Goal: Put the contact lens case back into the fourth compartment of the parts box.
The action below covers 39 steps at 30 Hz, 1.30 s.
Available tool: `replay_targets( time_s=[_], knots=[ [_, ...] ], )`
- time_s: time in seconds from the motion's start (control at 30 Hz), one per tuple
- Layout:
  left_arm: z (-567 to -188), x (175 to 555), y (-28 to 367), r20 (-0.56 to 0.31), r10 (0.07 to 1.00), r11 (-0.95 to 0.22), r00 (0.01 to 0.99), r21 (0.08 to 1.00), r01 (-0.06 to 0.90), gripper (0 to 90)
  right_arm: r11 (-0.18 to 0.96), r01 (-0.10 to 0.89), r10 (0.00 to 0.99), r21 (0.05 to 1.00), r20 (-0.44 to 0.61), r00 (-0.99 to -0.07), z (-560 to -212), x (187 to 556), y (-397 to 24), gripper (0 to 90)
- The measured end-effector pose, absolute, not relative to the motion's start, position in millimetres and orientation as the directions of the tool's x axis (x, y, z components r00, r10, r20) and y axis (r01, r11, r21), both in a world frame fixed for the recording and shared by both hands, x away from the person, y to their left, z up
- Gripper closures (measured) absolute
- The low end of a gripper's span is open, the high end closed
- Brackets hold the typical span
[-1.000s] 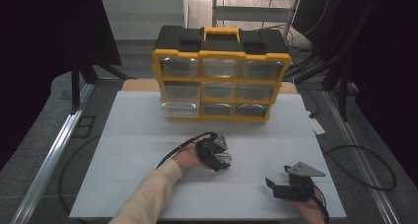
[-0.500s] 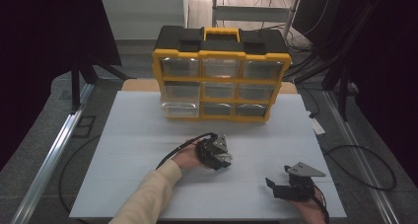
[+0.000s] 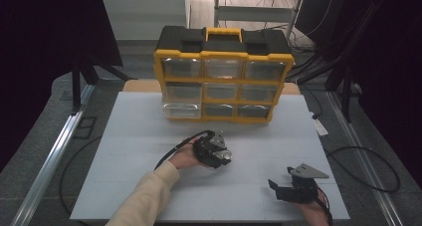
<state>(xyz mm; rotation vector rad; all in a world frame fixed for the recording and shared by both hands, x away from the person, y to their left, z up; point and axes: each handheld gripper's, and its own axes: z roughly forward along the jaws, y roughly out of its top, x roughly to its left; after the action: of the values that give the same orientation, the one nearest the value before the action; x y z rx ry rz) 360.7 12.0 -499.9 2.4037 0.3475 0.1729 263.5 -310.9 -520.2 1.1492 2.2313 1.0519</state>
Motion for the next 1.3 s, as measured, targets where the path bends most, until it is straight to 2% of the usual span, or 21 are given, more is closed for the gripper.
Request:
replay_targets(
  time_s=[1.3],
  knots=[
    [-475, 349, 31, 0.051, 0.332, -0.683, 0.942, 0.702, 0.203, 48.2, 0.374, 0.502, 0.822, 0.780, -0.028, -0.569, -520, 263, -311, 13.9]
  ],
)
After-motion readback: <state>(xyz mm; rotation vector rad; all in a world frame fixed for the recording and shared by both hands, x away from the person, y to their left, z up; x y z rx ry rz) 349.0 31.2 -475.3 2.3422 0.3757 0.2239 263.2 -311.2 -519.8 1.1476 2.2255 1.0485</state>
